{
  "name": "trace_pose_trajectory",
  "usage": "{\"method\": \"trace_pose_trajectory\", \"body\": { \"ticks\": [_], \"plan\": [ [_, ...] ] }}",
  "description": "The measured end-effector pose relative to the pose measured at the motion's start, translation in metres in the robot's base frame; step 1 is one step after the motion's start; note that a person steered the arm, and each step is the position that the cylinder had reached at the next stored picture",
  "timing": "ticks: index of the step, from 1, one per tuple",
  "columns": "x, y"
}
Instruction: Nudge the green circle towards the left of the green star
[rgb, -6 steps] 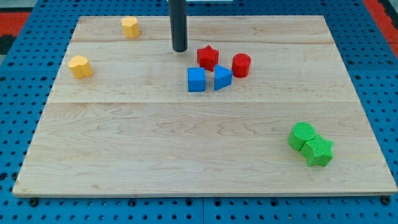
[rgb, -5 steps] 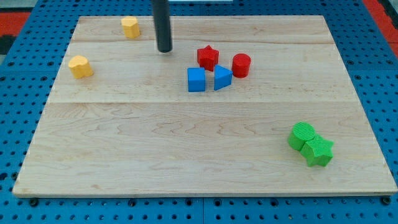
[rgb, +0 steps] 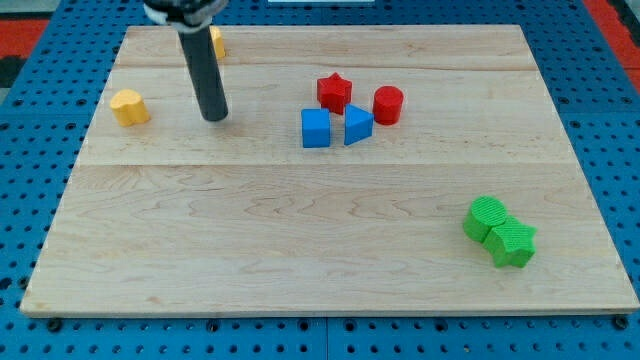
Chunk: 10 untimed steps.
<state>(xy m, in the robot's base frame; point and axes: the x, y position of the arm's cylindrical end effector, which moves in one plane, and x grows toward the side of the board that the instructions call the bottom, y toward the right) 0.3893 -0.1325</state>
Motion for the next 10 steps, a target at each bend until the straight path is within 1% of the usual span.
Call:
{"method": "trace_pose_trajectory", "body": {
  "ticks": [1,2,3,4,6,8,9,10],
  "plan": [
    [0.047,-0.022],
    [0.072,-0.057],
    [0.098,0.013],
    [0.113,0.019],
    [0.116,0.019],
    [0.076,0.076],
    [0.066,0.112],
    [0.067,0.221]
  ]
}}
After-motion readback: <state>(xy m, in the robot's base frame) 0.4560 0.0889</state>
